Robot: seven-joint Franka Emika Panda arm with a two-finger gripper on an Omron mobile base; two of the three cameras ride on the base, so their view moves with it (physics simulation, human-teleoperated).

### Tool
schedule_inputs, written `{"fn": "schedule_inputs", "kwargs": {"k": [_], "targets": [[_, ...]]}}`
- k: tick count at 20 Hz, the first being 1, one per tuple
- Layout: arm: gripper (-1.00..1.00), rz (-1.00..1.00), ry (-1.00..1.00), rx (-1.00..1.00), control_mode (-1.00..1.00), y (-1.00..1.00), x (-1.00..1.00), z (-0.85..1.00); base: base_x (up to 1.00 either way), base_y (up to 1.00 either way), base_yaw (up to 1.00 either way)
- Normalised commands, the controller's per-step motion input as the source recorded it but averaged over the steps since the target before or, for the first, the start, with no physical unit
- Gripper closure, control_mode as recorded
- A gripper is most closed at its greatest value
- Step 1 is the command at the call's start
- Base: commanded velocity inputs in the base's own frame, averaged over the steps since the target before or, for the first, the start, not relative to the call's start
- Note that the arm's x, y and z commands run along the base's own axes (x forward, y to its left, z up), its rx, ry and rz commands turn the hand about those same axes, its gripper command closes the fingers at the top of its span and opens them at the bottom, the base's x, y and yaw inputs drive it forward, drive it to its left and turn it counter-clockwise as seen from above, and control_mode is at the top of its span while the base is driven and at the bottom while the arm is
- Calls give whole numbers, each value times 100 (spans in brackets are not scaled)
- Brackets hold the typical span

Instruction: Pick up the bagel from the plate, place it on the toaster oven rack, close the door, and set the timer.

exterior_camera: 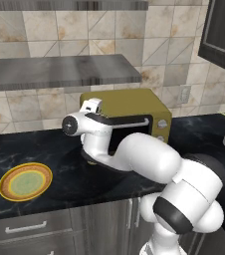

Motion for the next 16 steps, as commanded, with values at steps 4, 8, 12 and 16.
{"fn": "schedule_inputs", "kwargs": {"k": [4,8,12,16], "targets": [[-100,0,0,0,-100,0,7,-31,0,0,0],[-100,0,0,0,-100,0,4,-34,0,0,0],[-100,0,0,0,-100,0,6,-29,0,0,0],[-100,0,0,0,-100,0,6,-7,0,0,0]]}}
